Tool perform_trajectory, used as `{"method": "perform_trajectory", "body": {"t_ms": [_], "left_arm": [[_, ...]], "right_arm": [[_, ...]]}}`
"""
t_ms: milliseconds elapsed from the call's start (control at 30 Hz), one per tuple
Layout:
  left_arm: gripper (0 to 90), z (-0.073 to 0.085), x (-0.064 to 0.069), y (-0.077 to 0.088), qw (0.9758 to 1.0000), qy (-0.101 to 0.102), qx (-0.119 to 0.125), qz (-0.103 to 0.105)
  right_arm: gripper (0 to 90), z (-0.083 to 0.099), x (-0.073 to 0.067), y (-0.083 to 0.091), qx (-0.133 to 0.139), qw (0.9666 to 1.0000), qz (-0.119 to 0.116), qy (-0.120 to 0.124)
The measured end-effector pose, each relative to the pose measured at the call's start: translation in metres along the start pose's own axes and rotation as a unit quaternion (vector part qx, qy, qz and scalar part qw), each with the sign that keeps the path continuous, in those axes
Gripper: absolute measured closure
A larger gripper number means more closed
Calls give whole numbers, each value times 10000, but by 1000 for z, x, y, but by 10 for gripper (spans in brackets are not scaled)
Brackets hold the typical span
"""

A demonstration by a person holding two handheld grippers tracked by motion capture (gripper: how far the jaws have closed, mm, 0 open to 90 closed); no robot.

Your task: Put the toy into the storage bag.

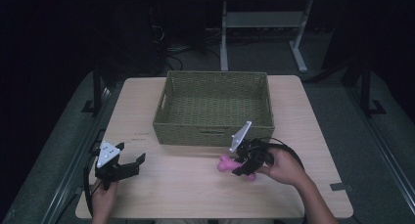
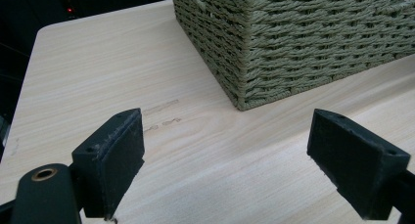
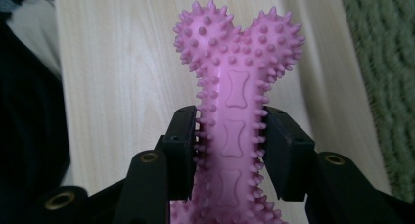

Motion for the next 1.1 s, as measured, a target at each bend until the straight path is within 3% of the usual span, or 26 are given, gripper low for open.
{"method": "perform_trajectory", "body": {"t_ms": [233,500,1100], "left_arm": [[133,0,0,0,10000,1,-5,8],[133,0,0,0,10000,11,7,10],[133,-1,1,-3,10000,34,-22,37]], "right_arm": [[579,-9,10,18,242,9997,-88,58],[578,-11,23,32,389,9991,-172,-43],[577,-21,35,54,526,9985,-139,-15]]}}
Point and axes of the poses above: each handheld gripper's, and its own axes: y roughly backward along the jaws, z roughly out of its underside, x roughly to its right, the point moved 1 cm from there along -y, roughly forward along the jaws, and after that the axes turned 5 degrees about y, right-handed, at the moved point
